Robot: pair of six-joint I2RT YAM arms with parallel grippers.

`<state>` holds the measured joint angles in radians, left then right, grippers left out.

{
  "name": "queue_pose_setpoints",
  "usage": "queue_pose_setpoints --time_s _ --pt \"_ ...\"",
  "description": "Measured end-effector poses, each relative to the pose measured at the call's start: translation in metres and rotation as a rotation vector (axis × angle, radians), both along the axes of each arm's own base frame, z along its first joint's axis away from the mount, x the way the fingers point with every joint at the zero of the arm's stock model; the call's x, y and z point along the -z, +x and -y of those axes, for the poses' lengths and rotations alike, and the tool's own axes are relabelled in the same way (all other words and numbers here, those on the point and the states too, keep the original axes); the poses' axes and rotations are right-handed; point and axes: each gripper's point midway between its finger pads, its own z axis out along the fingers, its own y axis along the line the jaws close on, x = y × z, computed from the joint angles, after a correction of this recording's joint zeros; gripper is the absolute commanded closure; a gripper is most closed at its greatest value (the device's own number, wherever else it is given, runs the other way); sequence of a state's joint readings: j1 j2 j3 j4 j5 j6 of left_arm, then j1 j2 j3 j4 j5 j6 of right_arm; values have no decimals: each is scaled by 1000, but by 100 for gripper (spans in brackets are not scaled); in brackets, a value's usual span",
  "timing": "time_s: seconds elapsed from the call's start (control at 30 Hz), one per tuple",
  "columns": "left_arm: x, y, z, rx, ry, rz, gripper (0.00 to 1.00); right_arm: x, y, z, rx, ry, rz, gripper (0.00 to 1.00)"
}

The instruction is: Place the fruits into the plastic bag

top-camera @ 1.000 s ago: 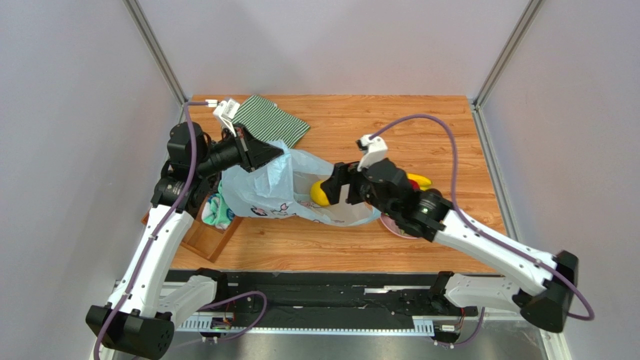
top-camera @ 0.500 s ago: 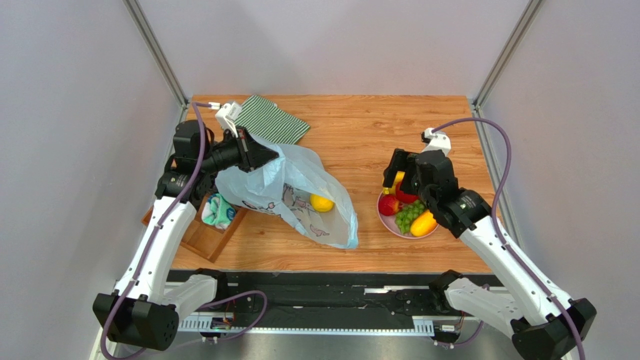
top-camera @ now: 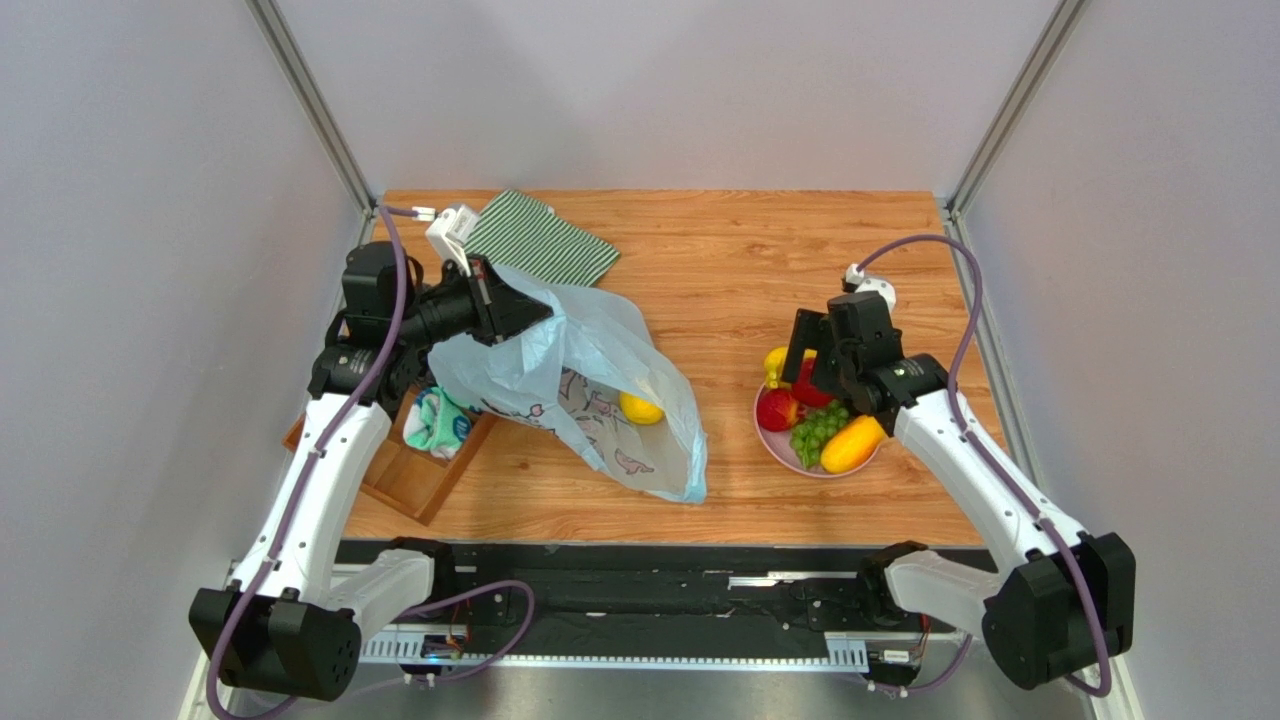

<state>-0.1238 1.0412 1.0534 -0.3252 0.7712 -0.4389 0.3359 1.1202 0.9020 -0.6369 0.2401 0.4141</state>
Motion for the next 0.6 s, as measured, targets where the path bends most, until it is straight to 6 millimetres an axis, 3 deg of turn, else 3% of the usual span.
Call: queue_pose_setpoints --time_s 0.3,0.6 --pt "0 -2 0 13 -6 -3 100 31 13 4 16 -2 -79 2" --pt "1 -2 -1 15 -10 -7 100 48 19 10 37 -14 -120 3"
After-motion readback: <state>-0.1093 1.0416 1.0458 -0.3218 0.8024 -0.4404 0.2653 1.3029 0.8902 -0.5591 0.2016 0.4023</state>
